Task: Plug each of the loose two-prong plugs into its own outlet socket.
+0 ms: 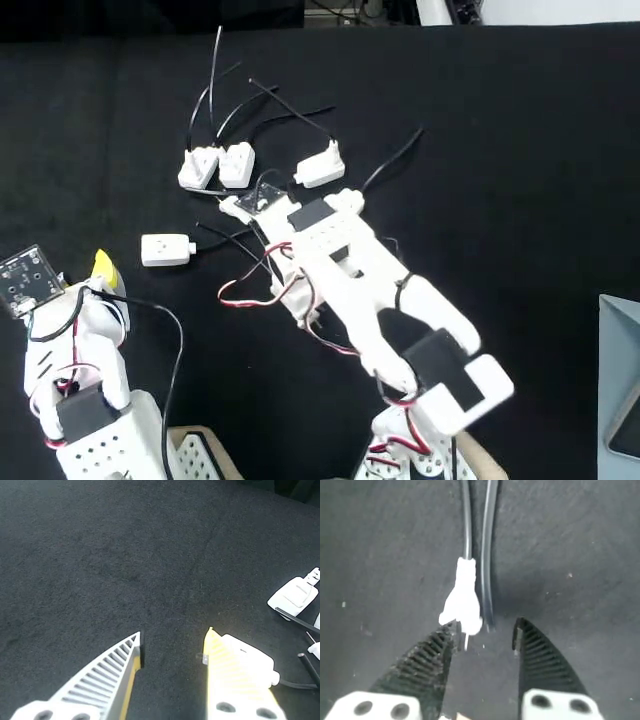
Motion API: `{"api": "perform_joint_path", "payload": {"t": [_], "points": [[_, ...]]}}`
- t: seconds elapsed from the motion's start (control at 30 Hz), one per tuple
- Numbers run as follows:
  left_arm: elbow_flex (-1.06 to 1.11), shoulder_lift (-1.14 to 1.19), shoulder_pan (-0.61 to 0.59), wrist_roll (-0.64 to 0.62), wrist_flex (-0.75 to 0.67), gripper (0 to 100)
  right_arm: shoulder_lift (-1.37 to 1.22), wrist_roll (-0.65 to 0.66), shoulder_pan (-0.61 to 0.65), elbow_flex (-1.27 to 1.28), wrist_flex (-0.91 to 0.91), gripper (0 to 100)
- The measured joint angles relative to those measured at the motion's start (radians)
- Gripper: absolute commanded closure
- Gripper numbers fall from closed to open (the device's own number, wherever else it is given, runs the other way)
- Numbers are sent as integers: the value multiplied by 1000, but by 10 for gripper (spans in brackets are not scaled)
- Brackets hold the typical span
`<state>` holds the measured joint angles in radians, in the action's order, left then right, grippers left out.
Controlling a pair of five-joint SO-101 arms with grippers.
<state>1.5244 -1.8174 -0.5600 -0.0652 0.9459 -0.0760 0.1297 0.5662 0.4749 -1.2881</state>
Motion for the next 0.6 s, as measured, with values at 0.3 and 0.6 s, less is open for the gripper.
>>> {"api": "perform_joint_path", "payload": {"t": [0.3, 0.6], "points": [[0, 0, 0, 0, 0, 794, -51, -83, 21, -2, 17, 821], [0, 0, 0, 0, 0, 794, -104, -155, 84, -5, 18, 822]]}}
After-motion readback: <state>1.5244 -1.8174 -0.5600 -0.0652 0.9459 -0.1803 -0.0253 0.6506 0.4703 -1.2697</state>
